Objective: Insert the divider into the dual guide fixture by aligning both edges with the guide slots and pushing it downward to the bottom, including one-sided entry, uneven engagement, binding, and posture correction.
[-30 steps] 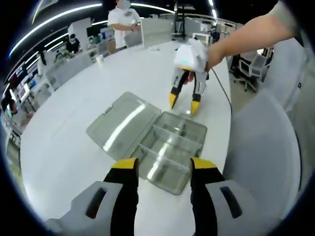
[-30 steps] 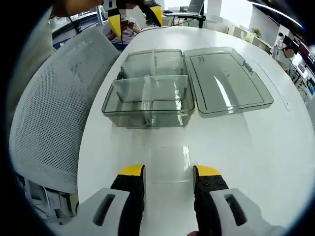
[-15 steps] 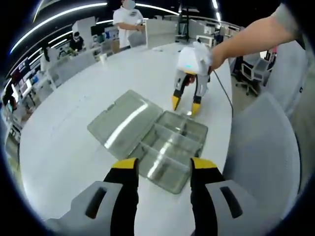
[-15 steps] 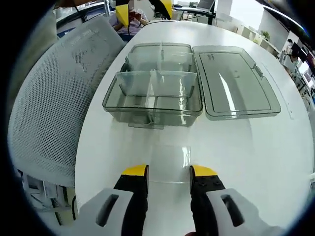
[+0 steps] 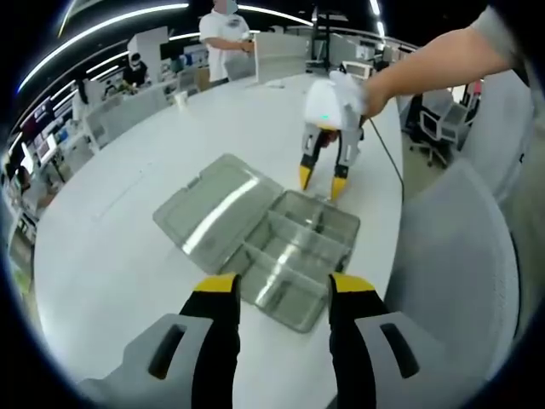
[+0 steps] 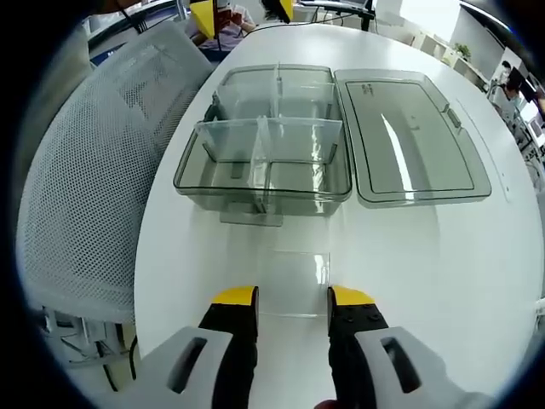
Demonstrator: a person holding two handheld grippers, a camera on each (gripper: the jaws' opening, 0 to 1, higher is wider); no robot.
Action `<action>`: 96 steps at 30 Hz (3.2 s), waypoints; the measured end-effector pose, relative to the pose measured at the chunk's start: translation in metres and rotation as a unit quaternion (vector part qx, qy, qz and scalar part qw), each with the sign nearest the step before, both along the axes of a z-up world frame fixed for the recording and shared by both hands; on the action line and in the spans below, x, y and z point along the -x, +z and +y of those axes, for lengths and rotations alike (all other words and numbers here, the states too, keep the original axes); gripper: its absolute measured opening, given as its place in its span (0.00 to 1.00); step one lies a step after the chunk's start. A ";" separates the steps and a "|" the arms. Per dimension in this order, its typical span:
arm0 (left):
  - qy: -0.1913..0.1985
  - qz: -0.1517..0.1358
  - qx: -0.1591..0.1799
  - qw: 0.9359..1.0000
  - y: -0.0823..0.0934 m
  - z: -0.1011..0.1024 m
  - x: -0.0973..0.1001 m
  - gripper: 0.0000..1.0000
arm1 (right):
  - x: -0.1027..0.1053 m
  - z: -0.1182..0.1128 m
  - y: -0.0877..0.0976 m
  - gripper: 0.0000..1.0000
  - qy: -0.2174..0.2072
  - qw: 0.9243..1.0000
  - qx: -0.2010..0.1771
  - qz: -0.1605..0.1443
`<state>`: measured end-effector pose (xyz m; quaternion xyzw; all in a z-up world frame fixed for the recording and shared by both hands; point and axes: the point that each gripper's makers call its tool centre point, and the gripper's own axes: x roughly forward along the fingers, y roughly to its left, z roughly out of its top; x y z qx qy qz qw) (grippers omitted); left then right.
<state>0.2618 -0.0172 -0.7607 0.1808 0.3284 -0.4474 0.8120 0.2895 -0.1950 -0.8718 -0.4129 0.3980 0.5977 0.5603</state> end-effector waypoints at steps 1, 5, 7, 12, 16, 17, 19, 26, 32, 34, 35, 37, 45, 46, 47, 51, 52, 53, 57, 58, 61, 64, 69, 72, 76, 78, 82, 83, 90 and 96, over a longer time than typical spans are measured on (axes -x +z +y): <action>0.000 0.001 -0.002 1.000 -0.001 0.000 0.000 0.39 | 0.000 0.000 0.000 0.27 -0.003 1.000 0.001 0.002; 0.000 0.001 -0.001 1.000 -0.001 -0.002 0.000 0.39 | 0.002 -0.003 0.000 0.27 -0.002 1.000 0.004 0.002; 0.000 0.002 0.000 1.000 -0.001 -0.003 0.000 0.39 | 0.002 -0.004 0.001 0.27 -0.002 1.000 0.004 0.000; 0.001 0.007 -0.002 1.000 -0.003 -0.003 0.001 0.39 | 0.001 -0.006 0.002 0.27 -0.007 1.000 0.002 0.001; 0.001 0.009 0.000 1.000 -0.003 -0.005 0.001 0.39 | 0.003 -0.008 0.004 0.27 -0.008 1.000 0.002 0.001; 0.001 0.009 0.000 1.000 -0.004 -0.005 0.000 0.39 | 0.003 -0.008 0.004 0.27 -0.007 1.000 0.003 0.000; 0.001 0.012 0.001 1.000 -0.004 -0.007 0.000 0.39 | 0.002 -0.009 0.005 0.27 -0.006 1.000 0.004 -0.002; 0.003 0.017 0.015 1.000 -0.002 -0.014 -0.003 0.39 | 0.003 -0.008 0.014 0.27 0.001 1.000 0.005 -0.009; 0.006 0.029 0.035 0.999 -0.002 -0.027 -0.004 0.38 | 0.003 -0.006 0.023 0.27 0.005 1.000 0.004 -0.014; 0.005 0.031 0.040 0.999 -0.002 -0.032 -0.003 0.37 | 0.003 -0.005 0.026 0.27 0.008 1.000 0.005 -0.017; 0.005 0.033 0.045 0.998 -0.002 -0.036 -0.003 0.37 | 0.003 -0.005 0.027 0.27 0.009 1.000 0.005 -0.018; 0.005 0.038 0.055 0.998 -0.001 -0.042 -0.003 0.37 | 0.004 -0.004 0.031 0.27 0.011 1.000 0.004 -0.020; 0.011 0.055 0.090 0.994 0.001 -0.068 -0.006 0.34 | 0.008 -0.001 0.043 0.27 0.020 0.999 0.005 -0.027; 0.012 0.059 0.095 0.994 0.001 -0.070 -0.006 0.34 | 0.008 -0.001 0.044 0.27 0.021 0.999 0.004 -0.028; 0.014 0.062 0.099 0.993 0.001 -0.073 -0.006 0.33 | 0.009 -0.001 0.046 0.27 0.019 0.999 0.004 -0.028; 0.016 0.073 0.111 0.991 0.000 -0.083 -0.005 0.32 | 0.010 -0.001 0.050 0.27 0.022 0.999 0.005 -0.032; 0.017 0.076 0.115 0.990 0.000 -0.086 -0.005 0.32 | 0.010 -0.001 0.050 0.27 0.022 0.999 0.005 -0.032; 0.018 0.079 0.118 0.990 -0.001 -0.088 -0.005 0.31 | 0.011 -0.001 0.052 0.27 0.024 0.999 0.006 -0.033; 0.026 0.094 0.136 0.986 -0.002 -0.096 -0.006 0.30 | 0.012 0.000 0.056 0.27 0.027 0.999 0.005 -0.036; 0.030 0.099 0.142 0.984 -0.002 -0.098 -0.006 0.30 | 0.012 0.001 0.057 0.27 0.026 0.999 0.005 -0.037; 0.033 0.103 0.151 0.983 -0.001 -0.101 -0.006 0.29 | 0.013 0.003 0.062 0.27 0.027 0.999 0.003 -0.040; 0.041 0.109 0.162 0.980 -0.001 -0.103 -0.007 0.28 | 0.016 0.005 0.065 0.27 0.030 0.999 0.001 -0.042; 0.050 0.123 0.181 0.974 -0.001 -0.109 -0.005 0.26 | 0.017 0.010 0.072 0.27 0.032 0.998 -0.001 -0.048; 0.055 0.132 0.186 0.972 -0.002 -0.110 -0.004 0.25 | 0.019 0.013 0.075 0.27 0.036 0.998 -0.002 -0.050; 0.065 0.145 0.205 0.966 -0.002 -0.114 -0.004 0.24 | 0.021 0.018 0.079 0.27 0.041 0.998 -0.004 -0.054; 0.071 0.150 0.215 0.962 0.000 -0.115 -0.004 0.23 | 0.022 0.020 0.081 0.27 0.044 0.997 -0.005 -0.056; 0.085 0.165 0.231 0.955 0.001 -0.117 -0.007 0.22 | 0.023 0.024 0.085 0.27 0.048 0.997 -0.007 -0.059; 0.087 0.169 0.236 0.953 0.001 -0.117 -0.007 0.21 | 0.023 0.025 0.085 0.27 0.049 0.997 -0.008 -0.059; 0.111 0.191 0.267 0.938 0.004 -0.116 -0.011 0.18 | 0.024 0.031 0.090 0.27 0.053 0.997 -0.013 -0.063; 0.124 0.205 0.280 0.929 0.005 -0.116 -0.011 0.14 | 0.024 0.034 0.093 0.27 0.055 0.996 -0.018 -0.066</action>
